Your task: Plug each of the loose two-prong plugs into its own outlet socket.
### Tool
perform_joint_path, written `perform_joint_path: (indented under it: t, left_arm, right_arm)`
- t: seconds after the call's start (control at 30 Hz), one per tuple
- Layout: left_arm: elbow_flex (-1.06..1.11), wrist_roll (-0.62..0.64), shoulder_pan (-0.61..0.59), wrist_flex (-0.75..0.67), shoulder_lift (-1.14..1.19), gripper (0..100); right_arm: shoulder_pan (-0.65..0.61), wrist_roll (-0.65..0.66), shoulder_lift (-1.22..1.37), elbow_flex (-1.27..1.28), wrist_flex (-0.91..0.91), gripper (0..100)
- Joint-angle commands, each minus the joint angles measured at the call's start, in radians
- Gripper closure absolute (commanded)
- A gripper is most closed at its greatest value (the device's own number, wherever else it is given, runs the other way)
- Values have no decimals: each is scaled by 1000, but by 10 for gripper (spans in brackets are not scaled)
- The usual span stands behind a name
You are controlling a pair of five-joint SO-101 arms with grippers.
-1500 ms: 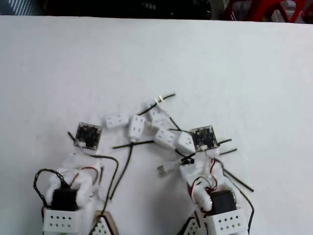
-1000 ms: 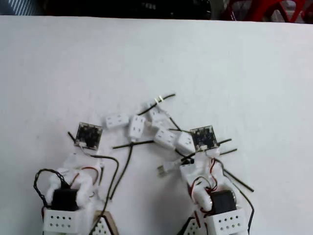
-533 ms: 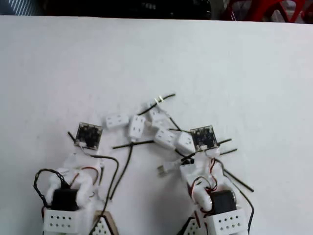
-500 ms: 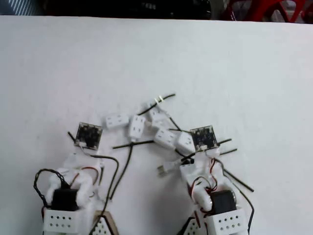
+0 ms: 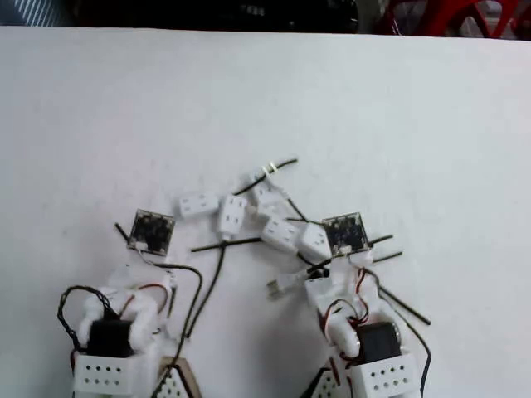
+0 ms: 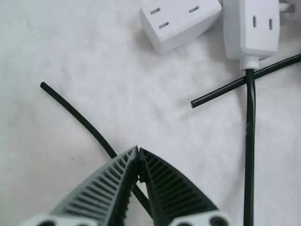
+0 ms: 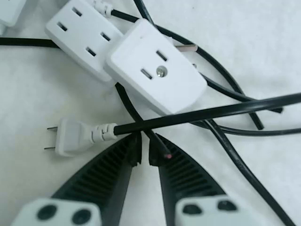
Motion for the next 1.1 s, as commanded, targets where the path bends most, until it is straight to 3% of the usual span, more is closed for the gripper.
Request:
perform_joint_path:
  t: [0.0, 0.43, 0.67, 1.07]
  left_arm:
    - [-3, 5, 19, 8, -15, 973]
    - [-34, 3, 15, 2, -15, 973]
    - [-15, 5, 13, -8, -15, 975]
    - [-3, 5, 13, -40, -15, 975]
  right_arm:
    - [-1, -3, -7, 11, 5, 956]
    - [-12, 0, -10, -5, 35, 954]
    - [58, 2, -10, -169, 61, 954]
    - [53, -26, -2, -404, 104, 930]
